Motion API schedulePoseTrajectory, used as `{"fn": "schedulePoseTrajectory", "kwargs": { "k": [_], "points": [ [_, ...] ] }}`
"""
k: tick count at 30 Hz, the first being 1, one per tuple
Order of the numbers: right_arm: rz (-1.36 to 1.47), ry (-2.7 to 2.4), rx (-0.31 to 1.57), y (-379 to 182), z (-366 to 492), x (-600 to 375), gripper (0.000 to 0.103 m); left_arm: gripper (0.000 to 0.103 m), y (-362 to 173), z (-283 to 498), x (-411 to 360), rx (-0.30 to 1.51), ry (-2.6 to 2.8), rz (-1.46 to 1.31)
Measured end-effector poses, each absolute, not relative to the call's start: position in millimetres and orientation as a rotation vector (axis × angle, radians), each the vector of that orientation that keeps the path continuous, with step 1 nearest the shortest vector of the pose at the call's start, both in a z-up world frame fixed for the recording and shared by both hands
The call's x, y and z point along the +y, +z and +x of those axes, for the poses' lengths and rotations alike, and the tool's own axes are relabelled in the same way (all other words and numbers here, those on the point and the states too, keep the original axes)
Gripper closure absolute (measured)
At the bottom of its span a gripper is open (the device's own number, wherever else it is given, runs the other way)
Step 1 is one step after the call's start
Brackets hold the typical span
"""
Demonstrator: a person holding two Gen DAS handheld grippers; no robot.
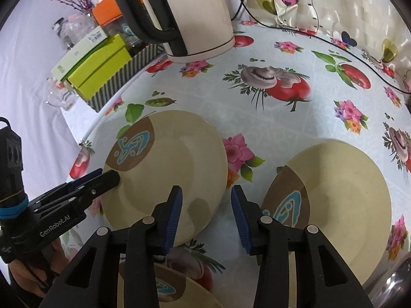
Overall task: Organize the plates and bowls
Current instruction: 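Move the left gripper to the rim of the large beige plate and close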
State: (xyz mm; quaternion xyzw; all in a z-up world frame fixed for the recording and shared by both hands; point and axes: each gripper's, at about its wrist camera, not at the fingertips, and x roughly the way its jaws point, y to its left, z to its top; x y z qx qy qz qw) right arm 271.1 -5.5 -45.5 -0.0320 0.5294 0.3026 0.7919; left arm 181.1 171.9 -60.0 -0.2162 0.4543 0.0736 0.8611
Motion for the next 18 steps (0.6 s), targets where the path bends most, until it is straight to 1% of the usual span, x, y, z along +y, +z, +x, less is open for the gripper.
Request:
{"fn": "schedulePoseTrajectory", "kwargs": {
  "k": [1,2,3,4,18],
  "points": [
    [-0.07,0.652,1.142,-46.8,271.6,-4.9,0.071,0.067,-60.4,182.4,171.8,0.954,0.148,-0.458],
    [-0.069,0.656,1.145,-48.1,272.5,-4.3,0.073,0.071,-60.8,184.0,170.7,0.955,0.142,-0.459],
    [-0.068,0.657,1.148,-49.4,273.0,-3.8,0.074,0.074,-61.2,185.0,169.5,0.957,0.135,-0.458],
    [-0.067,0.657,1.149,-50.5,273.3,-3.5,0.074,0.075,-61.5,186.1,167.6,0.959,0.128,-0.455],
    [-0.071,0.659,1.134,-45.4,268.7,-1.9,0.074,0.076,-52.9,177.9,163.3,0.939,0.137,-0.439]
  ]
}}
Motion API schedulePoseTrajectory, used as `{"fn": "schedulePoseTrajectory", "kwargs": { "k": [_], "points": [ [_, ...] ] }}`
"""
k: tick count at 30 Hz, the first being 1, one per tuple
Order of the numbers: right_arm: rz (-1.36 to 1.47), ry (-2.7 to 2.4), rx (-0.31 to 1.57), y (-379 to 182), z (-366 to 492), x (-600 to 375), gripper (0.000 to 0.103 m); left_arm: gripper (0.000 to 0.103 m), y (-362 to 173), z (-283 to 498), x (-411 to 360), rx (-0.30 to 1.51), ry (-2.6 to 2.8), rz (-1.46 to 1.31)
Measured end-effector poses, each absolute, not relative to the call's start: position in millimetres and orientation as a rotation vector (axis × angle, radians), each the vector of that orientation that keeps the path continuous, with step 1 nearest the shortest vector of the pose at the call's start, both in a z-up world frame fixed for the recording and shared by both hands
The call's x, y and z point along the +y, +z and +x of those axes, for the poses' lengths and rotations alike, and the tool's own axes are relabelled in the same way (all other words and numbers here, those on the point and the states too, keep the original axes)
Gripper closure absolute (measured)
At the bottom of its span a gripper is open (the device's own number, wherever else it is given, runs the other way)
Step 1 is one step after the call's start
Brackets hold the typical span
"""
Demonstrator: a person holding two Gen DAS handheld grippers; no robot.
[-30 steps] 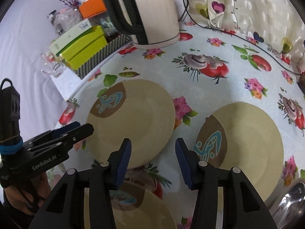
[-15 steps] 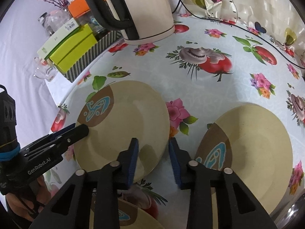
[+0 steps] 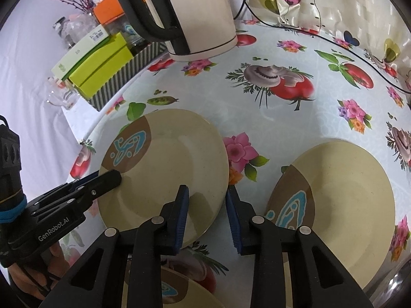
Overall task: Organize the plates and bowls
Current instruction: 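Move the left gripper to the rim of the large beige plate and close, then lift the beige plate with the left gripper, tilting it up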
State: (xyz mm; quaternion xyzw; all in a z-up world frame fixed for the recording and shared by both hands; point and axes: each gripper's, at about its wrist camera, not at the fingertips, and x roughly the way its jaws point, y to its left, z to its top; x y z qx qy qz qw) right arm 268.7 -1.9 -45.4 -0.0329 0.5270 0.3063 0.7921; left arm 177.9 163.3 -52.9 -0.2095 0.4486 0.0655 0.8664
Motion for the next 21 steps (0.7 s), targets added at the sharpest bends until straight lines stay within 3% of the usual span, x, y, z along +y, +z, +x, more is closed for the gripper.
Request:
{"fn": "schedulePoseTrajectory", "kwargs": {
  "k": [21],
  "points": [
    [-0.09,0.678,1.084,-9.2,210.6,-34.0,0.074,0.076,-17.6,116.0,127.1,0.912,0.116,-0.393]
  ]
}}
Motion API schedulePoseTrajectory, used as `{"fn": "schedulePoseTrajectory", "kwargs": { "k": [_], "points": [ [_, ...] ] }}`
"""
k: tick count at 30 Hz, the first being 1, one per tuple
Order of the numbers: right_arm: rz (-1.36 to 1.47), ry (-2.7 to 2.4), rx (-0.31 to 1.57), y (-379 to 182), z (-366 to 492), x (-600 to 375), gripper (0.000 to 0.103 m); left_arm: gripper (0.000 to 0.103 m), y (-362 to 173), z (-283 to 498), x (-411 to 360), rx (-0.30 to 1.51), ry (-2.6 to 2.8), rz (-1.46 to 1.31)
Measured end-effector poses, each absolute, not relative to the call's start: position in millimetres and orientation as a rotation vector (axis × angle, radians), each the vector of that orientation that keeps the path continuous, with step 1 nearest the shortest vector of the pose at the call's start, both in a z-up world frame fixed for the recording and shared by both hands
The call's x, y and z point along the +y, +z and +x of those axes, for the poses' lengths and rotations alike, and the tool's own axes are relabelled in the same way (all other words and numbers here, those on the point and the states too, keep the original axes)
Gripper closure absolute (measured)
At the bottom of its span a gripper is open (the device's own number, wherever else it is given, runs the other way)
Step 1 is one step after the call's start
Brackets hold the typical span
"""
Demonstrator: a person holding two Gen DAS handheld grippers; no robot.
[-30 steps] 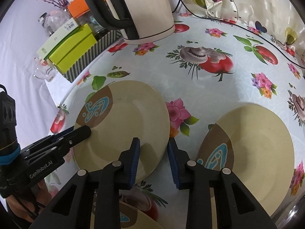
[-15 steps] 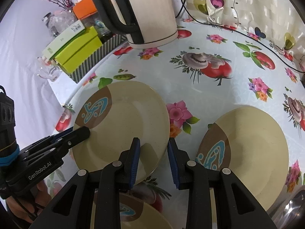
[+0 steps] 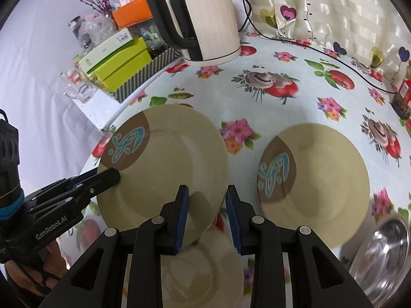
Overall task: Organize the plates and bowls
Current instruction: 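Lift the beige plate with the left gripper, tilting it up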
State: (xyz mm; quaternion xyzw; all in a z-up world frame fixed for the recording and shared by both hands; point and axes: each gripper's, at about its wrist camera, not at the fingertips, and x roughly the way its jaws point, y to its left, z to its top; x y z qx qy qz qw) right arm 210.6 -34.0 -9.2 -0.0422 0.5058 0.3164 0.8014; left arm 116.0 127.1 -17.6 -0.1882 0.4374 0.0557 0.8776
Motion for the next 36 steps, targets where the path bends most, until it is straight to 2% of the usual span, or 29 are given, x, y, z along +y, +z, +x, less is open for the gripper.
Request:
{"fn": "schedulePoseTrajectory", "kwargs": {
  "k": [17,36],
  "points": [
    [-0.08,0.654,1.122,-18.0,149.3,-80.9,0.074,0.076,-26.9,63.3,79.8,0.969,0.085,-0.352],
    [-0.131,0.63,1.149,-33.0,139.0,-83.6,0.074,0.076,-45.9,57.5,74.1,1.014,0.073,-0.369]
  ]
}}
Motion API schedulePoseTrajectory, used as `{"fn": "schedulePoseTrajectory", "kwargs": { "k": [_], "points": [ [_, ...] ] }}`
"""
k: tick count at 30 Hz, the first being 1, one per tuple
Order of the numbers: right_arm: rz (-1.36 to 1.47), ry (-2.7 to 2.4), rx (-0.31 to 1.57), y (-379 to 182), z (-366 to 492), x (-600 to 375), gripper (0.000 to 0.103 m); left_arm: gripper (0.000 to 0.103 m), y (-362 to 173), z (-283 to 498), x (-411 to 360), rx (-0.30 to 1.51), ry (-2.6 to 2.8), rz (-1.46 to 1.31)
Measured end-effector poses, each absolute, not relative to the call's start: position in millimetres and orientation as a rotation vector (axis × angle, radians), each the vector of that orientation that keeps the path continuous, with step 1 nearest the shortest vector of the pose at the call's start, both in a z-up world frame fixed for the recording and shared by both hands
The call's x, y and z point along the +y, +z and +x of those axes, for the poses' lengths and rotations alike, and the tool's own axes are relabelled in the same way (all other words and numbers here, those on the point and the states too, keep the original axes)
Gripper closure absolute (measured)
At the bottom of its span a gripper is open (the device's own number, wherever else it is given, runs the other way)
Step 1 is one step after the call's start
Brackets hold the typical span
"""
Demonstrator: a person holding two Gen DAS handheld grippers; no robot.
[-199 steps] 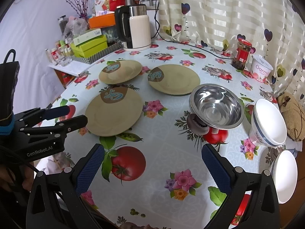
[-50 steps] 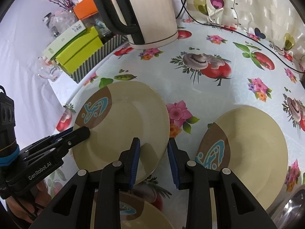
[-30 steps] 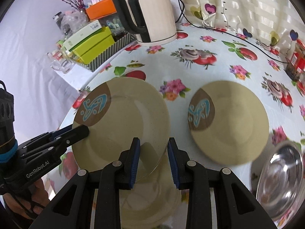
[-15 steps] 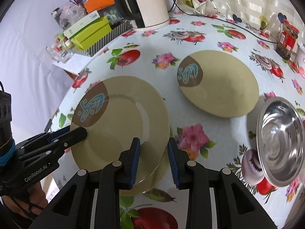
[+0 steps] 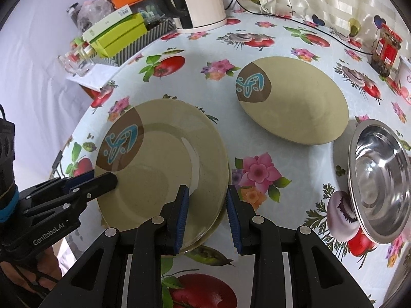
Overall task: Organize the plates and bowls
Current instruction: 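Lift the beige plate with the left gripper, tilting it up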
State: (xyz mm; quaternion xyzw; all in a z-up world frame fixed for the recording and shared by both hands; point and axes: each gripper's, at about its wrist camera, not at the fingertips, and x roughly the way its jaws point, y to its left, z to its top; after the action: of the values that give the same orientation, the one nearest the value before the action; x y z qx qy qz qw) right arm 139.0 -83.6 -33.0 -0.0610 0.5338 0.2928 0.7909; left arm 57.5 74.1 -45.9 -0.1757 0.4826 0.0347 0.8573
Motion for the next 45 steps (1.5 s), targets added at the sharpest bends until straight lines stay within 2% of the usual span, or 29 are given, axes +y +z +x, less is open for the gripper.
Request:
{"fn": "schedulePoseTrajectory", "kwargs": {
  "k": [24,33,45],
  "points": [
    [-0.153,0.617,1.096,-25.5,132.8,-85.5,0.071,0.075,-42.4,60.2,84.9,0.979,0.099,-0.373],
    [-0.138,0.626,1.122,-33.0,135.2,-85.7,0.081,0.075,-47.7,63.0,82.2,0.995,0.078,-0.376],
    [-0.142,0.618,1.117,-33.4,133.9,-89.6,0.081,0.075,-47.4,59.4,76.0,1.003,0.067,-0.349]
  ]
}}
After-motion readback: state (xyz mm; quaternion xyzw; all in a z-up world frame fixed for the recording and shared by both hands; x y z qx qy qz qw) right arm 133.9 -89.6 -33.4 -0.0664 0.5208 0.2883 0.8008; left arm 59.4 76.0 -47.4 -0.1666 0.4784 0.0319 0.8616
